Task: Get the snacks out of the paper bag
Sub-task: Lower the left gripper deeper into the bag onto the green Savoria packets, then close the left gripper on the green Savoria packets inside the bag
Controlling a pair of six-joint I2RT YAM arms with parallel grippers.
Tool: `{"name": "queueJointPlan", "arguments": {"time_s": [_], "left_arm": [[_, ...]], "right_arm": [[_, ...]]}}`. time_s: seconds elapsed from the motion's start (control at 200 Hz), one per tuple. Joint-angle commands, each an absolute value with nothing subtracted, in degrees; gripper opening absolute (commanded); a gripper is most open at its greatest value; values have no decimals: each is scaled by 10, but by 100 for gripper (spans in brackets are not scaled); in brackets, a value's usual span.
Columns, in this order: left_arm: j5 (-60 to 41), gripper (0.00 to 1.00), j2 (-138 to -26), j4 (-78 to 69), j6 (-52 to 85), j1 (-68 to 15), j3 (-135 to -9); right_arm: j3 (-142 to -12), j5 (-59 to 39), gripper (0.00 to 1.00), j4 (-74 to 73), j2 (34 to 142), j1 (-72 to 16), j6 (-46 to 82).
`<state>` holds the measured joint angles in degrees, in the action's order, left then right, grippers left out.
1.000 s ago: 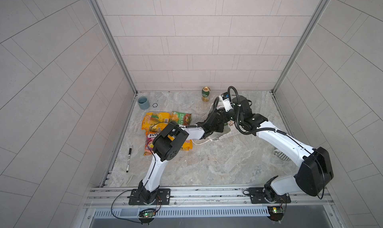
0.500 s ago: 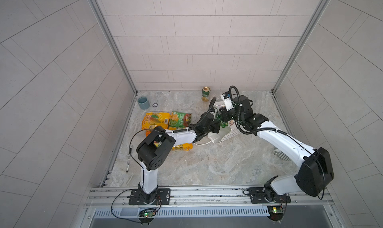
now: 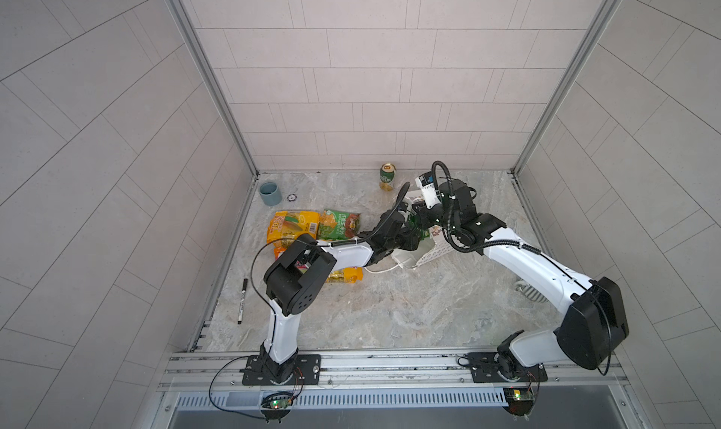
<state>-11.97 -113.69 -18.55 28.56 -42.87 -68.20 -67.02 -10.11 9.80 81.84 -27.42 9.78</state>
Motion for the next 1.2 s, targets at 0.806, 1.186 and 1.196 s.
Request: {"name": "queueJointPlan", "arguments": {"time_s": [0.806,1.186,1.196], "left_arm": [[-132,7,-1243,-213,258,-425,-803],[-109,0,-1134,-252,256,-409,-690],[-109,0,-1132,-253,257,-409,-687]], "right_arm": [[-651,-148,0,52,802,-267,120],[-644,-123,0,52,797,-249,136],[-644,-122,0,52,797,-249,136]]}}
